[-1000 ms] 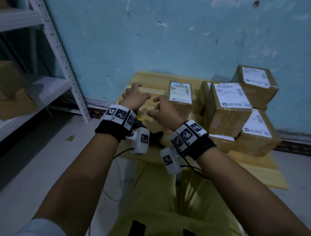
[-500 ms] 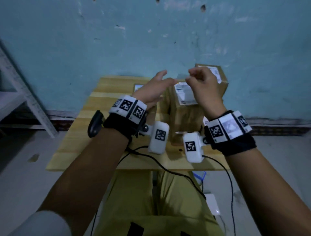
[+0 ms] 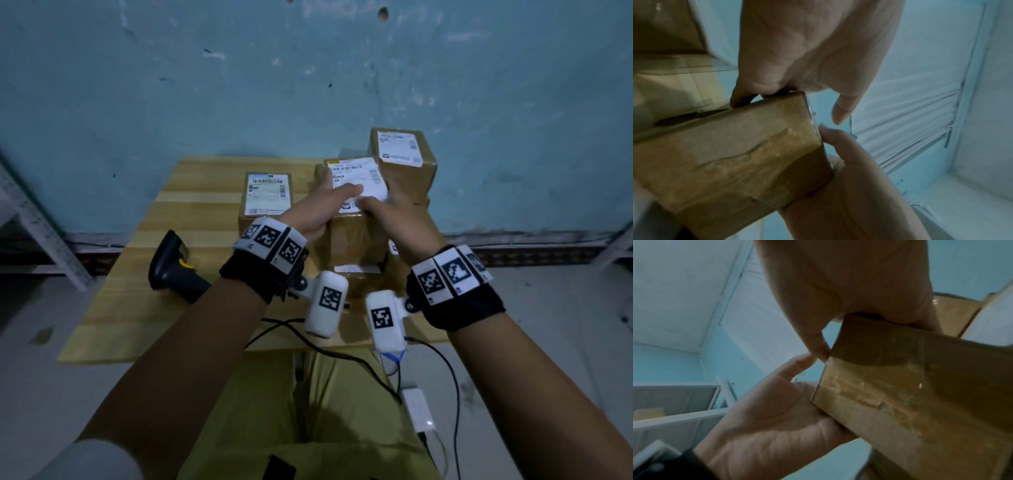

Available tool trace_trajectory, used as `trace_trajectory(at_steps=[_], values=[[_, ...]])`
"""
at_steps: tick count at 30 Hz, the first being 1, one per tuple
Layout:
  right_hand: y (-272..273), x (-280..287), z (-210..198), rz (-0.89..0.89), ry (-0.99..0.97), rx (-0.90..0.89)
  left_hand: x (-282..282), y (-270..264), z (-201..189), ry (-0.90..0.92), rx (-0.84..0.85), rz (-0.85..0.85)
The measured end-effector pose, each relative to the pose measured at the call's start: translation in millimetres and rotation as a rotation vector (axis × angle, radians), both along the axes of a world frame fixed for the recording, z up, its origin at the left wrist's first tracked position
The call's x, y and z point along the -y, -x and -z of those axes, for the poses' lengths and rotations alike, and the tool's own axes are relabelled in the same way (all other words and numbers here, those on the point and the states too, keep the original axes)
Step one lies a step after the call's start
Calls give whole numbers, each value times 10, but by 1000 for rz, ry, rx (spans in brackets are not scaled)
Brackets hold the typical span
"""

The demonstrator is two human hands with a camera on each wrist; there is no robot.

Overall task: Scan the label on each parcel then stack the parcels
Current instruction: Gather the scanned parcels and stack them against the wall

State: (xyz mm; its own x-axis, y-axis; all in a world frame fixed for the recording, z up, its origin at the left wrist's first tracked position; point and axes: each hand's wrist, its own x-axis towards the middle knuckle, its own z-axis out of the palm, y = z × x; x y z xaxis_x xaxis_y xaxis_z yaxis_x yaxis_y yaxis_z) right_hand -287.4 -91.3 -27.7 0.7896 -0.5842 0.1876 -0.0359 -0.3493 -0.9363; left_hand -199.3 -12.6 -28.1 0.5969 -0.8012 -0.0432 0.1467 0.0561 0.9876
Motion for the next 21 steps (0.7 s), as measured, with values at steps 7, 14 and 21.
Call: trace_trajectory(at_steps=[7, 14, 21], values=[[-410, -231, -611, -210, -58, 236, -278, -351, -605, 237, 138, -67], [-1456, -540, -950, -460, -43, 46, -867, -1343, -1014, 165, 231, -178], [-2626, -653, -932, -537, 154, -231, -1048, -2355, -849, 72, 235, -299]])
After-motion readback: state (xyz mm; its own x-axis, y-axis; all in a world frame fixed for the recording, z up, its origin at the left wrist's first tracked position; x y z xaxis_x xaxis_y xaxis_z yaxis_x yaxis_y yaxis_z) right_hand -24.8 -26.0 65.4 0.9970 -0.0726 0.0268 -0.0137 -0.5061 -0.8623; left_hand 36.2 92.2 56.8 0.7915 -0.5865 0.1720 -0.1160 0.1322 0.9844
